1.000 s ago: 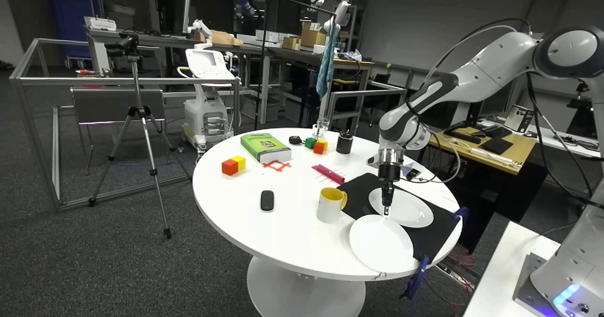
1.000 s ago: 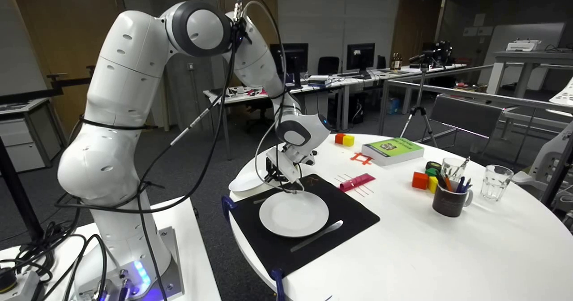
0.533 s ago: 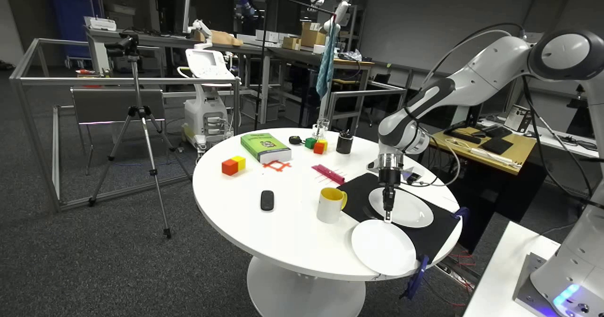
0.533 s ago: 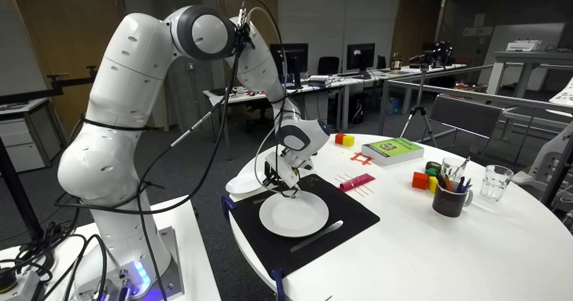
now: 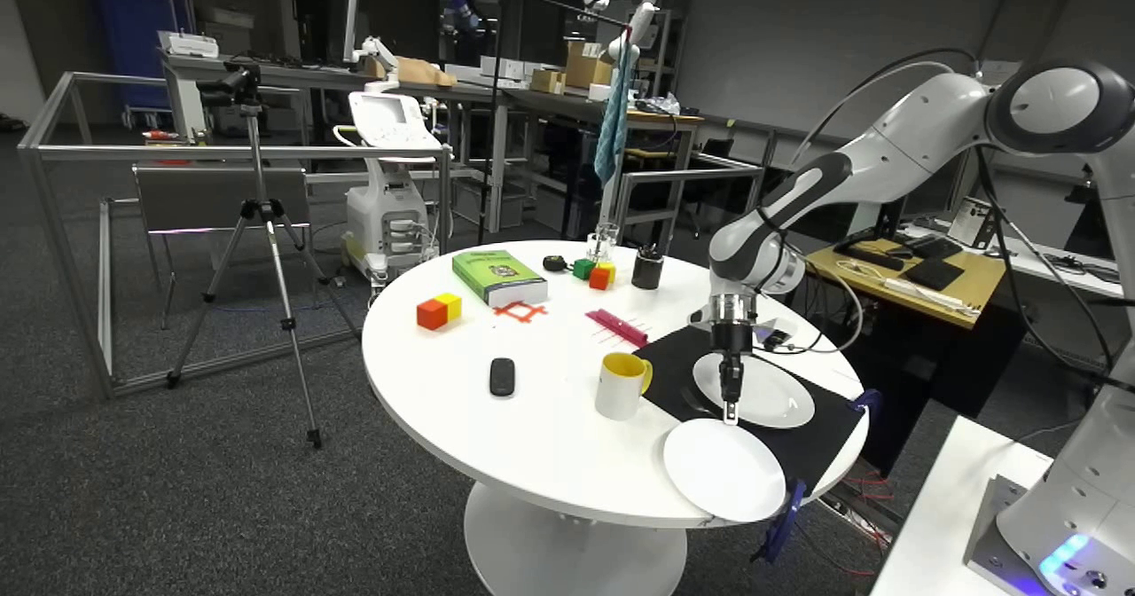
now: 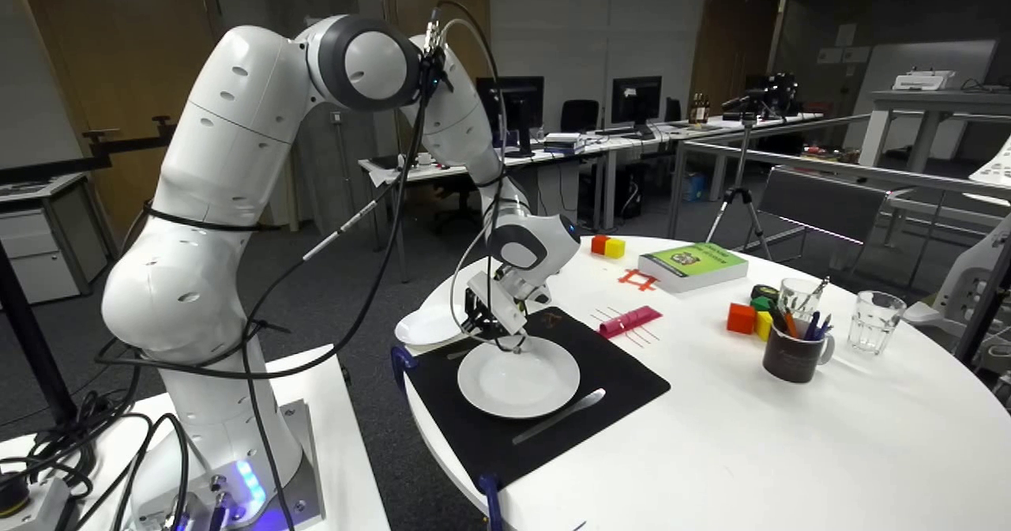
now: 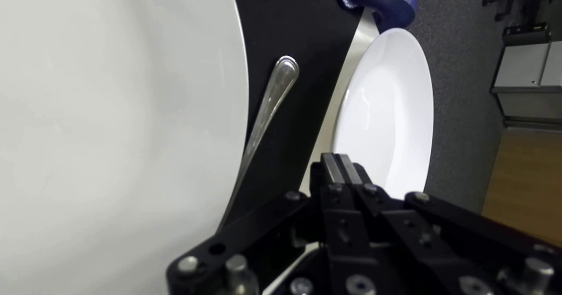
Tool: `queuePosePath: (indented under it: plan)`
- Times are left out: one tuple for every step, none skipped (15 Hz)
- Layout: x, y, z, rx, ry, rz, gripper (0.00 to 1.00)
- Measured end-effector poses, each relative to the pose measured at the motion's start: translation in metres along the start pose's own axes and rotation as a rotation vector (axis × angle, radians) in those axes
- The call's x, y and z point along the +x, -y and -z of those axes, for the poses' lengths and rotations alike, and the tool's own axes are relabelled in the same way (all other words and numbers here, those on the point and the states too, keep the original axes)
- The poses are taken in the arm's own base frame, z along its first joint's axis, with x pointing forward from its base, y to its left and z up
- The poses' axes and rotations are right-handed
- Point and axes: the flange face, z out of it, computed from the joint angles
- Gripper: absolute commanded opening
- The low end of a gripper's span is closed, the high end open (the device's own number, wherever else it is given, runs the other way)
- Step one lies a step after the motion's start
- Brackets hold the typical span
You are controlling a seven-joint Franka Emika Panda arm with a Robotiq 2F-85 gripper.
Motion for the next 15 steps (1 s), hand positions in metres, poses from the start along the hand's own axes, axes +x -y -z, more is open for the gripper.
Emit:
queuePosePath:
  plan:
    - [0.001, 0.001, 0.000, 0.000, 0.001, 0.003, 0.00]
    - [0.002, 0.002, -0.001, 0.000, 0.001, 0.005, 0.00]
    - [0.003, 0.002, -0.001, 0.000, 0.002, 0.008, 0.00]
    - [0.004, 0.003, -0.001, -0.001, 0.003, 0.012, 0.00]
    - [0.006, 0.003, -0.001, -0.002, 0.004, 0.015, 0.00]
    - [0.008, 0.003, -0.001, -0.004, 0.005, 0.019, 0.00]
    - [0.009, 0.003, -0.002, -0.005, 0.006, 0.023, 0.00]
    - [0.011, 0.002, -0.002, -0.007, 0.008, 0.025, 0.00]
    - [0.012, 0.002, -0.002, -0.007, 0.009, 0.028, 0.00]
    - [0.012, 0.002, -0.003, -0.008, 0.010, 0.029, 0.00]
    - [0.013, 0.002, -0.003, -0.007, 0.011, 0.031, 0.00]
    - [0.015, 0.002, -0.004, -0.006, 0.012, 0.033, 0.00]
    - [0.016, 0.002, -0.006, -0.005, 0.013, 0.036, 0.00]
    - [0.018, 0.001, -0.007, -0.004, 0.014, 0.038, 0.00]
    - [0.020, 0.001, -0.008, -0.003, 0.016, 0.041, 0.00]
